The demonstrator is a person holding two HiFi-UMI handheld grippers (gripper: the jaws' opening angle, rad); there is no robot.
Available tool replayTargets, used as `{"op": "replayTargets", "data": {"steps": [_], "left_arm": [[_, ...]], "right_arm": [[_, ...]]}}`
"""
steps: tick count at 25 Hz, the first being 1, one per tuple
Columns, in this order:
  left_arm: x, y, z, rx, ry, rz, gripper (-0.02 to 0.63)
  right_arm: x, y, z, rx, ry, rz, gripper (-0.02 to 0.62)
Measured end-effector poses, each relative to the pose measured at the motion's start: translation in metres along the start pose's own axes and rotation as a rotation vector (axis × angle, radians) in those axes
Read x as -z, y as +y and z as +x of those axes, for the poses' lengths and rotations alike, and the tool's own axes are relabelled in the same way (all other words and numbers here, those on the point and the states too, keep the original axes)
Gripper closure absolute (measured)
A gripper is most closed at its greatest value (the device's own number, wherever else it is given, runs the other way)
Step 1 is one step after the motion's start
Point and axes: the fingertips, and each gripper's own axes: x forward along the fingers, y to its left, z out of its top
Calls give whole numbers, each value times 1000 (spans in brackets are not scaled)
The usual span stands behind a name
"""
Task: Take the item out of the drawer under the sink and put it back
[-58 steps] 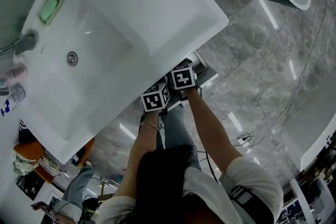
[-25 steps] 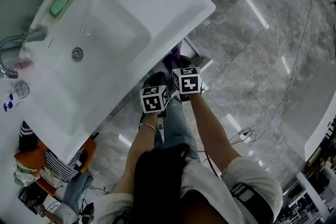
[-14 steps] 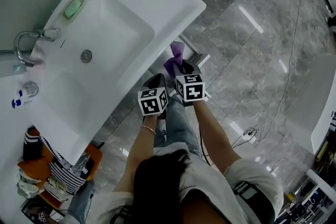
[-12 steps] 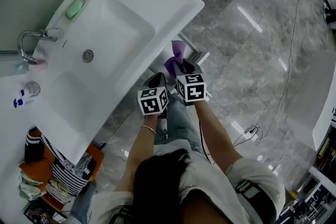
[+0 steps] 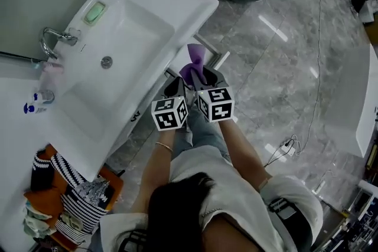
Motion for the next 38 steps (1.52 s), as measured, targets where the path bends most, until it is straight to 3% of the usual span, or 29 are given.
{"op": "replayTargets", "data": {"steps": [7, 16, 38], "left_arm": [[-26, -15, -62, 28, -128, 65, 603], [-34, -15, -112, 39, -211, 112, 603], [-17, -27, -149, 65, -268, 141, 603]], "right_arm": [[-35, 43, -48, -15, -154, -74, 503], [-39, 82, -92, -1, -255, -109, 502], [-10, 98, -125, 62, -262, -139, 503]]}}
